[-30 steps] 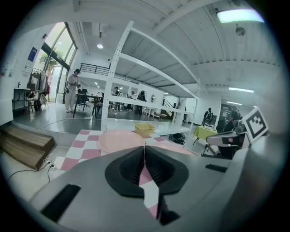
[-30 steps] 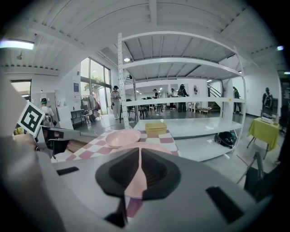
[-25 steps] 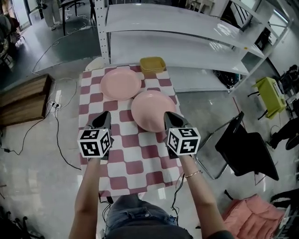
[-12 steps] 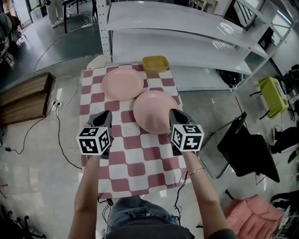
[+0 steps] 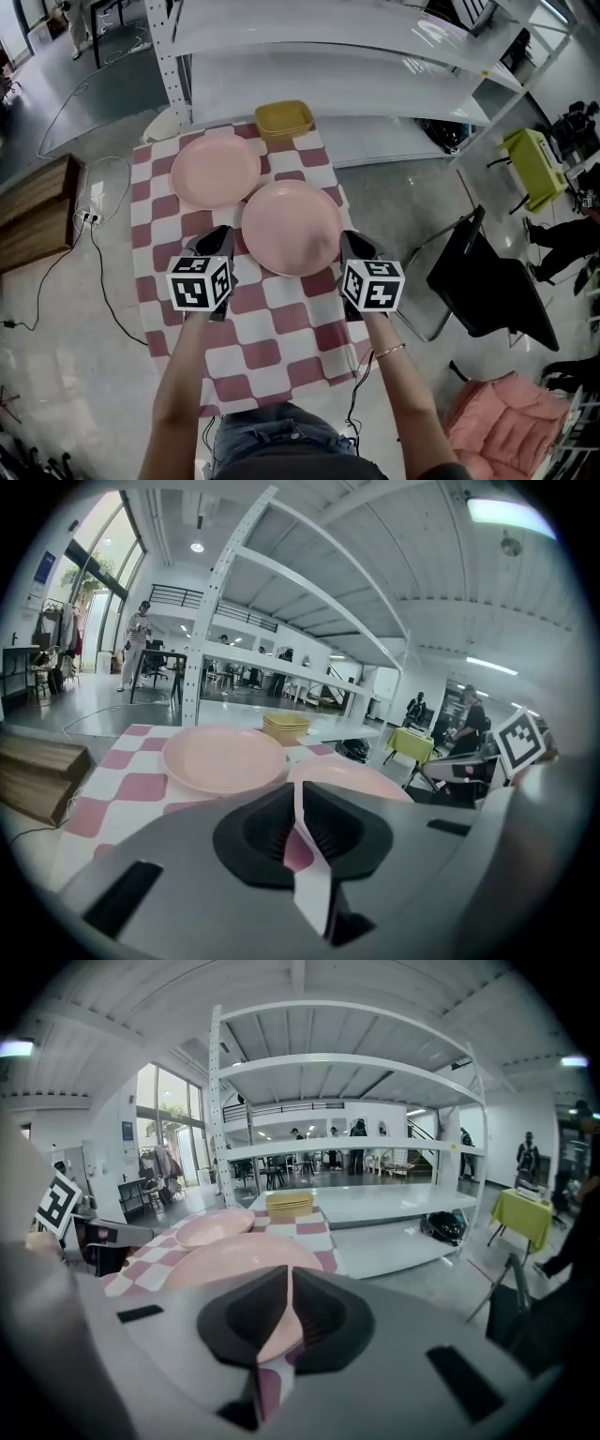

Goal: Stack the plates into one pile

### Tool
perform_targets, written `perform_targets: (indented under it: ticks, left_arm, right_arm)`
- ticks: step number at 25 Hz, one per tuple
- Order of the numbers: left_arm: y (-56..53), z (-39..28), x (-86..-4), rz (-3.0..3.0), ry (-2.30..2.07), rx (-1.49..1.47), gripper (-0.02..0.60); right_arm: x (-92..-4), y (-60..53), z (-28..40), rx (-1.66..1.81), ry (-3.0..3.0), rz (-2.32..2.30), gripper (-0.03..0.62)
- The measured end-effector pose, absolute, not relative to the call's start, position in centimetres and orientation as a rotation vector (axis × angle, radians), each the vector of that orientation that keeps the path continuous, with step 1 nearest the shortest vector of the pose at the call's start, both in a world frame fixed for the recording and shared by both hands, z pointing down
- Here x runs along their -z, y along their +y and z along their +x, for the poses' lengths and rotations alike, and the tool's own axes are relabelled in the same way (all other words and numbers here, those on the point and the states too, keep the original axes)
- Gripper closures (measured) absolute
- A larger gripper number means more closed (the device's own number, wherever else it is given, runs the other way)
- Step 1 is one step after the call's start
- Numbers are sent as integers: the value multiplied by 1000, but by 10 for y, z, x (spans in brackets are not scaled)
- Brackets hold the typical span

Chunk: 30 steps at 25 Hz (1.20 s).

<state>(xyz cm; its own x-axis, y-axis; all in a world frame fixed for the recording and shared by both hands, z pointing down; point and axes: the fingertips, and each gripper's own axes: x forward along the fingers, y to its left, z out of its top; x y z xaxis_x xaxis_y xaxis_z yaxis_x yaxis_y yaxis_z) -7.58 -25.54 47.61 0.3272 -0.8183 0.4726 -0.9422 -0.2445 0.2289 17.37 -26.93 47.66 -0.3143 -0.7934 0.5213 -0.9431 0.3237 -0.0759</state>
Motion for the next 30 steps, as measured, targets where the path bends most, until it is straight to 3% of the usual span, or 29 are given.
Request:
perform_targets:
  ticks: [11, 30]
  left_arm:
    - [-279, -57, -523, 2065, -1469, -421, 471]
    - [-300, -42, -556, 2003, -1403, -459, 460]
  right_arm:
    - [-522, -283, 193, -638, -2111, 1520, 533]
    - [-551, -299, 189, -728, -2054, 1433, 510]
